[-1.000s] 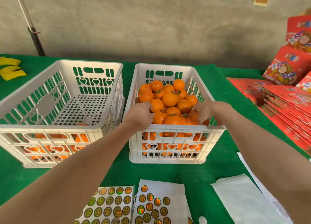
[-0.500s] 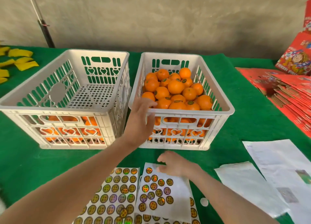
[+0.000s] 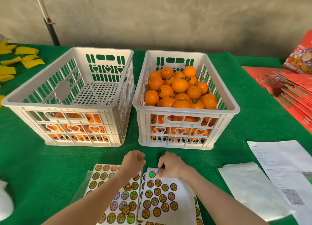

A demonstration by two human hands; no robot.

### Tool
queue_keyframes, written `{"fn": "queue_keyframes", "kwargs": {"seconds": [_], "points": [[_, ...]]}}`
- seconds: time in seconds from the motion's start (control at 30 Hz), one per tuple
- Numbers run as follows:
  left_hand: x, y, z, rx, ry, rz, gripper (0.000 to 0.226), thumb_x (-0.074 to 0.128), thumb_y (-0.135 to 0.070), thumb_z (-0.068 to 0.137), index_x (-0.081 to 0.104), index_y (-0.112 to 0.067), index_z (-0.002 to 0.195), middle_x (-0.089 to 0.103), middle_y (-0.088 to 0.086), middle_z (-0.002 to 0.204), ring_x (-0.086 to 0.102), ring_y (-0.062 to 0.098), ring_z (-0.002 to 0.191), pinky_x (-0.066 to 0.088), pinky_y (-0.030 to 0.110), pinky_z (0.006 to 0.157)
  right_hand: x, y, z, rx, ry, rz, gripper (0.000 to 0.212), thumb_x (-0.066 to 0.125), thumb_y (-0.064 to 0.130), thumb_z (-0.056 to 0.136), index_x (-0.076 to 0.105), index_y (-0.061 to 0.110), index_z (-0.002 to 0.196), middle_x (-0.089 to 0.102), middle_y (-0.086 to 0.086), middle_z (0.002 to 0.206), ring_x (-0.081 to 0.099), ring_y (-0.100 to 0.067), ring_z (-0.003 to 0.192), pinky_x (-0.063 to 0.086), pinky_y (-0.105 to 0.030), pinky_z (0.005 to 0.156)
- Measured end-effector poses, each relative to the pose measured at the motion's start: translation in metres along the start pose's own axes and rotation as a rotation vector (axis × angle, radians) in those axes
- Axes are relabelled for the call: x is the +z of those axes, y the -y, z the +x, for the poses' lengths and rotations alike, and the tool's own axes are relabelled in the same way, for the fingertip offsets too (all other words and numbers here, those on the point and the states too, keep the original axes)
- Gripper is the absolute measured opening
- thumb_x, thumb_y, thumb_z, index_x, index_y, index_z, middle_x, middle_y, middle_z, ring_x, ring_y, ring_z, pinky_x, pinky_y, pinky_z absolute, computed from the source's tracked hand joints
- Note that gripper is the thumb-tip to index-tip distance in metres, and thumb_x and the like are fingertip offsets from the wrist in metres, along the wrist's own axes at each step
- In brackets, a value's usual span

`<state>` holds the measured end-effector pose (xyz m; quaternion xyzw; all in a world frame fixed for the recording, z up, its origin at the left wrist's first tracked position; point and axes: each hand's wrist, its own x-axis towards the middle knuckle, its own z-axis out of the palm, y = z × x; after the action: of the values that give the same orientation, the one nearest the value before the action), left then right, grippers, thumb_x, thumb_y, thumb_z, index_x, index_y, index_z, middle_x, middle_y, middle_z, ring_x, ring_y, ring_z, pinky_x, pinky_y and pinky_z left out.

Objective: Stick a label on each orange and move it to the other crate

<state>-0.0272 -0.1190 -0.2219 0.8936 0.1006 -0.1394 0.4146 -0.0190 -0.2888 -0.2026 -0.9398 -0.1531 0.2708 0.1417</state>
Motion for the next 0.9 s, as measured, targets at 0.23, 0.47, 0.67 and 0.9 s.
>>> {"fn": "queue_keyframes", "kwargs": {"seconds": [0.23,0.47,0.67,0.9], "points": [[-0.005,-0.018,0.001,-0.103,0.157,-0.093,0.020,0.066,-0.025,0.087,0.066,-0.016,0.070,0.059,0.001,0.059,0.053,0.012,0.054,0.049,0.022,0.062,-0.006,-0.011,-0.004,-0.017,-0.131,0.253,0.022,0.069,0.027,0.083,0.049,0.026,0.073,0.049,0.002,0.093,0.045,-0.015,0.088,0.035,-0.028,0.076],[-0.005,-0.045,-0.005,-0.267,0.211,-0.429,0.010,0.067,-0.003,0.084,0.069,0.000,0.093,0.066,0.015,0.080,0.063,0.023,0.071,0.057,0.026,0.061,0.002,-0.016,-0.019,-0.139,-0.489,0.275,0.030,0.069,0.024,0.083,0.062,0.016,0.112,0.052,0.001,0.112,0.043,-0.015,0.109,0.032,-0.026,0.095],[-0.008,-0.052,-0.009,-0.283,0.254,-0.510,0.014,0.065,0.002,0.082,0.068,0.004,0.096,0.068,0.018,0.080,0.065,0.024,0.066,0.056,0.027,0.057,0.009,-0.006,-0.027,-0.274,-0.659,0.157,0.015,0.068,0.015,0.083,0.073,0.011,0.097,0.061,-0.009,0.093,0.052,-0.024,0.094,0.033,-0.028,0.086],[-0.006,-0.043,-0.003,-0.183,0.295,-0.387,0.014,0.062,0.007,0.083,0.067,-0.006,0.086,0.065,0.011,0.071,0.062,0.016,0.057,0.055,0.022,0.055,0.010,0.002,-0.033,-0.296,-0.718,0.323,0.006,0.067,0.001,0.078,0.067,0.006,0.073,0.062,-0.002,0.073,0.052,-0.013,0.073,0.038,-0.022,0.067]]}}
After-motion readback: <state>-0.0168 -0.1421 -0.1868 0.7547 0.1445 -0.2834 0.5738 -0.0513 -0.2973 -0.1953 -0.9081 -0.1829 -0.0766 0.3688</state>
